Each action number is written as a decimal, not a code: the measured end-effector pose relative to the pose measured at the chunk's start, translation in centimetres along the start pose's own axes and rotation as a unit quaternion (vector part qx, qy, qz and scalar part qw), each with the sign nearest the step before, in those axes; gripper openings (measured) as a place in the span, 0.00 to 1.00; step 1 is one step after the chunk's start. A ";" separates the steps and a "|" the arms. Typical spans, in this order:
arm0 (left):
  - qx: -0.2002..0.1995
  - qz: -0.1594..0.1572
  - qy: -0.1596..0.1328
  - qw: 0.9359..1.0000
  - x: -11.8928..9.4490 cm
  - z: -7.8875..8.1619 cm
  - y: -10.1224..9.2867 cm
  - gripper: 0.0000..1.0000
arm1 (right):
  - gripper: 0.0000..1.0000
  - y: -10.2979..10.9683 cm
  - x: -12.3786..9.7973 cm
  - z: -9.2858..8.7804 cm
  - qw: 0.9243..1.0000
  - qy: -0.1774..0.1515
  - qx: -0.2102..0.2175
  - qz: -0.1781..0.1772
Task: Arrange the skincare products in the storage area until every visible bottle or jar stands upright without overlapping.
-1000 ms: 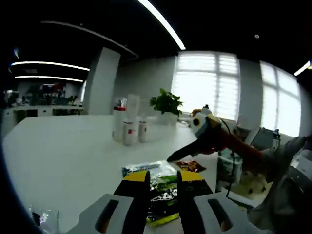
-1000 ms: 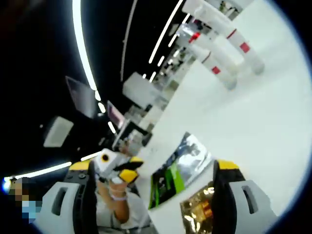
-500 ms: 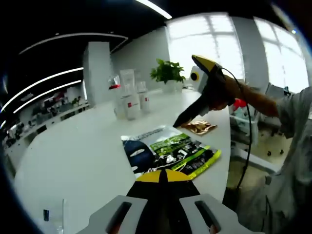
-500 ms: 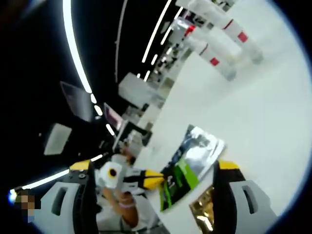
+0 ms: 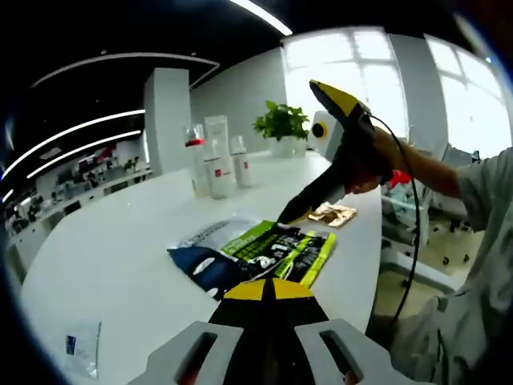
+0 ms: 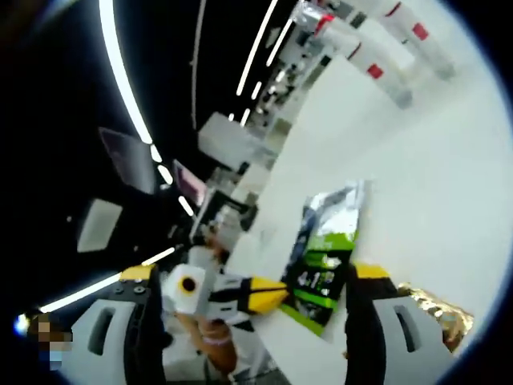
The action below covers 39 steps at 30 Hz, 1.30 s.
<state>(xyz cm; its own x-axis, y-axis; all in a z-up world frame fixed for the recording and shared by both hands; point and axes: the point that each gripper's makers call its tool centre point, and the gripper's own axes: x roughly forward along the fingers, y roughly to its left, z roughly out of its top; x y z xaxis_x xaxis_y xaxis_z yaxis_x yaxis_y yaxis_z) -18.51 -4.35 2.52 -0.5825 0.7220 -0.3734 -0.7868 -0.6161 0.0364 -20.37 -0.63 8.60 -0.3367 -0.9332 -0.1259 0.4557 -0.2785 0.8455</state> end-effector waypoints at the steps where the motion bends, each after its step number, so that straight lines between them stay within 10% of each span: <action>1: 0.001 0.001 0.001 1.000 0.0 0.0 0.0 0.00 | 0.95 0.3 0.2 0.2 1.000 -0.008 -0.008 -0.001; 10: 0.001 -0.005 -0.006 1.000 0.0 -0.1 0.0 0.00 | 0.74 -0.6 0.5 0.0 0.998 0.016 -0.050 -0.026; 16: -0.005 -0.008 -0.017 1.000 -0.2 -0.1 0.0 0.00 | 0.01 -2.4 -0.9 -1.7 0.992 0.093 -0.048 -0.064; 28: -0.025 -0.003 -0.031 0.999 -0.2 -0.1 0.1 0.02 | 0.00 -3.1 -0.4 -1.3 0.989 0.086 -0.092 -0.083; 34: -0.051 0.030 -0.056 0.997 -0.6 0.5 1.7 0.50 | 0.00 -1.9 -0.4 -0.4 0.986 0.046 -0.144 -0.067; 39: -0.088 0.007 -0.100 0.991 -1.1 1.9 1.5 0.64 | 0.00 0.3 -1.1 1.1 0.990 0.010 -0.140 -0.023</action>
<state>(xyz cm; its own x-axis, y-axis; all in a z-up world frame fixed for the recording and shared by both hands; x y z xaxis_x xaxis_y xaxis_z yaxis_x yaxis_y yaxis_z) -19.46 -5.51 4.79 -0.6355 0.7505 -0.1813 -0.7413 -0.6588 -0.1285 -20.74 0.55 9.54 -0.3465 -0.9219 -0.1730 0.6526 -0.3694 0.6616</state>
